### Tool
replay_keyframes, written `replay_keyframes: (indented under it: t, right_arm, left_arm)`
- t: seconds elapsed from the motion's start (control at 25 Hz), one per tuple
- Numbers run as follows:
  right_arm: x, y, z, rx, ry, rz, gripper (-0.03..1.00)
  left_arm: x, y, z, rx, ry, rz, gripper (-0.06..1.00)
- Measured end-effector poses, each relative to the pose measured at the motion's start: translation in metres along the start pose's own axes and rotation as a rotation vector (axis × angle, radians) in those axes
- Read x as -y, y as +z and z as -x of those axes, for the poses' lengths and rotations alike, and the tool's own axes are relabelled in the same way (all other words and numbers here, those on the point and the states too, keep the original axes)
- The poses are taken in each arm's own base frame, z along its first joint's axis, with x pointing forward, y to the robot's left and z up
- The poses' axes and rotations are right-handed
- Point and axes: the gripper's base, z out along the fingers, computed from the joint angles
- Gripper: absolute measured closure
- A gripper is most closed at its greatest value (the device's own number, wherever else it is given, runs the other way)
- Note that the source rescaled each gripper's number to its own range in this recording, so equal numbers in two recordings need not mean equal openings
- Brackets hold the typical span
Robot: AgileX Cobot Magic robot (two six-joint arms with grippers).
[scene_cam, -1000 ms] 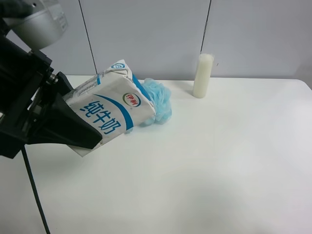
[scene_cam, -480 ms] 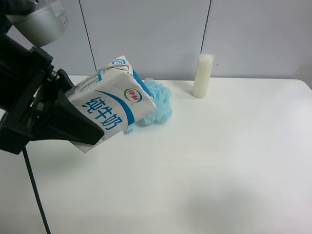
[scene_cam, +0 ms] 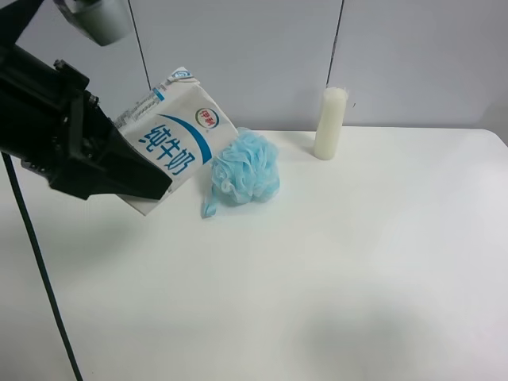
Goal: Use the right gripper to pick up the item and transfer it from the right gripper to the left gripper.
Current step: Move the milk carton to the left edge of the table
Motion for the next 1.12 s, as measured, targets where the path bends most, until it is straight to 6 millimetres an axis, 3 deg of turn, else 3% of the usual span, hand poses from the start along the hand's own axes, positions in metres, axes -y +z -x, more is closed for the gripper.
replay_keyframes:
  t: [0.36, 0.68, 1.12]
  right_arm:
    - [0.000, 0.000, 0.000, 0.000, 0.000, 0.000, -0.03]
    - [0.000, 0.000, 0.000, 0.000, 0.000, 0.000, -0.03]
    - [0.000, 0.000, 0.000, 0.000, 0.000, 0.000, -0.03]
  left_arm:
    - [-0.063, 0.028, -0.011, -0.111, -0.203, 0.299, 0.94]
    - [-0.119, 0.070, -0.036, -0.225, -0.358, 0.376, 0.94]
    - [-0.148, 0.134, -0.069, -0.340, -0.406, 0.369, 0.94]
